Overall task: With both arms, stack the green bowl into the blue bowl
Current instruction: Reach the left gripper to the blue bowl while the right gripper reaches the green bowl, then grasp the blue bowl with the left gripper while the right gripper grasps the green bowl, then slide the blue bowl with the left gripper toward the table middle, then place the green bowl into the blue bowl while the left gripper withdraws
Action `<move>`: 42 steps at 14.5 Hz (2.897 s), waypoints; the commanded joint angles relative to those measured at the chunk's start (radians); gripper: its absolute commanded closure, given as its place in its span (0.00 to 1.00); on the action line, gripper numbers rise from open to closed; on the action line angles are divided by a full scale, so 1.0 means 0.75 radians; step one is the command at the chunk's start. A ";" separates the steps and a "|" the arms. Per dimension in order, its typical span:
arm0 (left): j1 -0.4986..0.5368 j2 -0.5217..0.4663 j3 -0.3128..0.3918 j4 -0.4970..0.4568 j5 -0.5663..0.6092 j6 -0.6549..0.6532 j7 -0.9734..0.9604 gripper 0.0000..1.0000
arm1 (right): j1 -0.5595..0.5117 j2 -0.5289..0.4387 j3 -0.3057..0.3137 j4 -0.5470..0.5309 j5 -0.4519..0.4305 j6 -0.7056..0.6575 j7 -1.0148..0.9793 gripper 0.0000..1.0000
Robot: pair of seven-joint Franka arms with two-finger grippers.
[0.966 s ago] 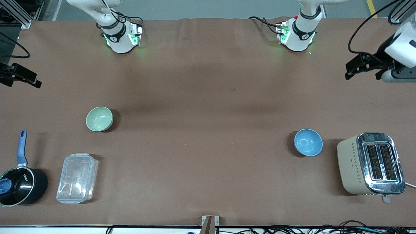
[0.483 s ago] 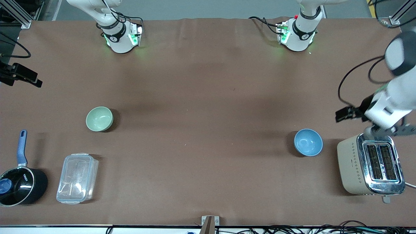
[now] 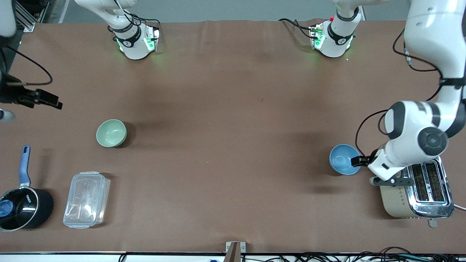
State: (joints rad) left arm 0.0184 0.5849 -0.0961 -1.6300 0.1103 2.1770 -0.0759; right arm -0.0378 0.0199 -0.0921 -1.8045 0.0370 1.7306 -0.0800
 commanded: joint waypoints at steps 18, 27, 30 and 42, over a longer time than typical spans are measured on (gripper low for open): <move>0.014 0.038 -0.364 -0.031 -0.051 0.020 -0.558 1.00 | -0.058 0.319 -0.002 -0.907 -0.109 1.474 -0.034 0.90; -0.521 0.230 -0.393 0.126 -0.039 0.218 -1.209 1.00 | 0.005 0.074 0.051 -0.844 -0.107 1.094 0.124 1.00; -0.597 0.284 -0.340 0.130 -0.045 0.337 -1.238 0.95 | 0.007 0.033 0.267 -0.746 -0.107 0.923 0.467 1.00; -0.221 -0.198 -0.307 0.273 0.004 -0.196 -0.967 0.00 | 0.150 0.411 0.859 -0.218 0.000 0.889 1.536 1.00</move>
State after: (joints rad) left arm -0.1907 0.5388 -0.3285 -1.3888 0.0953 2.1083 -0.8657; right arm 0.0351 0.2236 0.5420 -2.0555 0.0393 2.3714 0.9812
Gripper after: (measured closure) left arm 0.000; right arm 0.943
